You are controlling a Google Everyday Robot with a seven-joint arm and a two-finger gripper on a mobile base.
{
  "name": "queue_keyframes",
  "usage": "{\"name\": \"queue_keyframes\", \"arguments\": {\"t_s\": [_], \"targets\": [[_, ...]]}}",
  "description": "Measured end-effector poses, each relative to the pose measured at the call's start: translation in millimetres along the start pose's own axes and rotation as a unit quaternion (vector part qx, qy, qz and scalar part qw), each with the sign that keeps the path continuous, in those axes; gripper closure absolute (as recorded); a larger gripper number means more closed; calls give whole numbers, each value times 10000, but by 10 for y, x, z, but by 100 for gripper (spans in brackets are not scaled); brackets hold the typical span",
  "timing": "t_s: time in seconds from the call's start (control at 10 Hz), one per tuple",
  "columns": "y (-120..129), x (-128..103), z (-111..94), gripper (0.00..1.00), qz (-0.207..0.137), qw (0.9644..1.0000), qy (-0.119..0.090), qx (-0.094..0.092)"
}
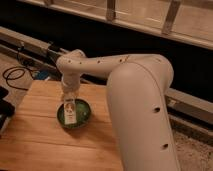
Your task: Place the bottle in the ceramic bowl
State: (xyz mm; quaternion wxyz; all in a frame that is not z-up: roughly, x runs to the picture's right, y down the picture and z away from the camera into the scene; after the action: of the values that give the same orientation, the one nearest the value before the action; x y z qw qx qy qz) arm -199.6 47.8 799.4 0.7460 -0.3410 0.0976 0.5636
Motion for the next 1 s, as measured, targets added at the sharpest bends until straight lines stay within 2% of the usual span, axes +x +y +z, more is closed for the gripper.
{"name": "queue_keyframes", "arguments": {"t_s": [0.2,0.4,0.5,0.6,1.0], "targets": [[18,0,5,53,-13,10000,4,-4],[4,1,2,30,-2,10000,1,-4],[0,1,1,24,1,10000,0,-4],[2,2,2,20,0,10000,1,-4],[25,2,5,20,-16,10000,4,-10]]}}
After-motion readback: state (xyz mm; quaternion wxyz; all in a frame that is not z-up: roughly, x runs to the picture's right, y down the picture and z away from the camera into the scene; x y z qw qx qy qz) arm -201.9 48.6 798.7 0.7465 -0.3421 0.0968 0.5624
